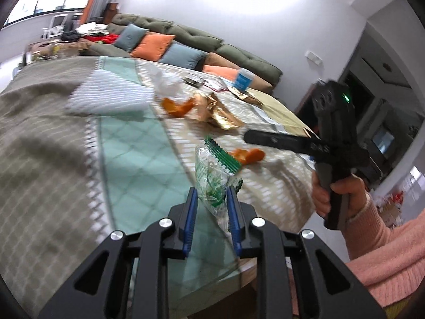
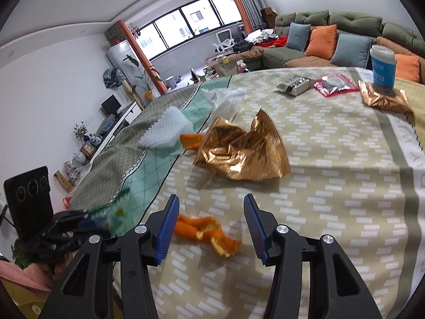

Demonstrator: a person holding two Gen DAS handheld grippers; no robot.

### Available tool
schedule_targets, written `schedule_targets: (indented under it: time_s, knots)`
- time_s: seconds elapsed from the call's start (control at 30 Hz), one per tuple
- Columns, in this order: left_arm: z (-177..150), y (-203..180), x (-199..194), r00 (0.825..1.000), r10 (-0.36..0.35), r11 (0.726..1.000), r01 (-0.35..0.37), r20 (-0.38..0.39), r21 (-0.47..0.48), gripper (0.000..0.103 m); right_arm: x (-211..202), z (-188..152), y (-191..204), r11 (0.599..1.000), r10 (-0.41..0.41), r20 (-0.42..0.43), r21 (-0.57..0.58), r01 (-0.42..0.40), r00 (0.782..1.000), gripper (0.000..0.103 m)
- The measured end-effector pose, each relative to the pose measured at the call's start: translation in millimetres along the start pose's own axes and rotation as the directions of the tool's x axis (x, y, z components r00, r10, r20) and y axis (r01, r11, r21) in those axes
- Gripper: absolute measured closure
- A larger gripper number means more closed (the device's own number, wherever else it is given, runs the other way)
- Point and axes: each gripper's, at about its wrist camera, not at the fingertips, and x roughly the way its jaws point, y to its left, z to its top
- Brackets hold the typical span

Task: Collect trash
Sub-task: 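Grasp the green-labelled plastic bag with the left tool while the right tool grasps an orange peel, then carry the plastic bag and orange peel over the teal bin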

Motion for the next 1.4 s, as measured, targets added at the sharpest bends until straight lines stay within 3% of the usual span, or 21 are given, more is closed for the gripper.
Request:
schedule_targets:
  time_s: [0.33,0.43,0.47,0.6,1.03,1.4]
  knots:
    - [3,29,-26,0.990,0.126,0.990,-0.122,0.061,-0.076,0.080,0,-18,4,1.000,-0.009,-0.043,0.002,0.010,0.999,0.053]
    - [3,36,-33,0.984,0.163,0.983,-0.156,0.070,-0.094,0.080,1,-19,5,1.000,-0.015,-0.048,-0.002,0.015,0.999,0.071]
    - [3,38,-36,0.983,0.171,0.982,-0.163,0.073,-0.099,0.080,2,-20,5,1.000,-0.007,-0.050,0.004,0.008,0.999,0.082]
    - [1,47,-47,0.975,0.202,0.974,-0.190,0.089,-0.123,0.079,6,-20,9,1.000,0.006,-0.049,0.008,-0.005,0.999,0.088]
    - [-2,59,-75,0.950,0.282,0.952,-0.260,0.132,-0.161,0.079,21,-5,44,0.993,0.114,-0.025,-0.028,-0.115,0.993,0.091]
    - [-6,69,-100,0.926,0.346,0.929,-0.316,0.153,-0.192,0.080,44,7,79,0.972,0.223,-0.033,-0.068,-0.225,0.974,0.091]
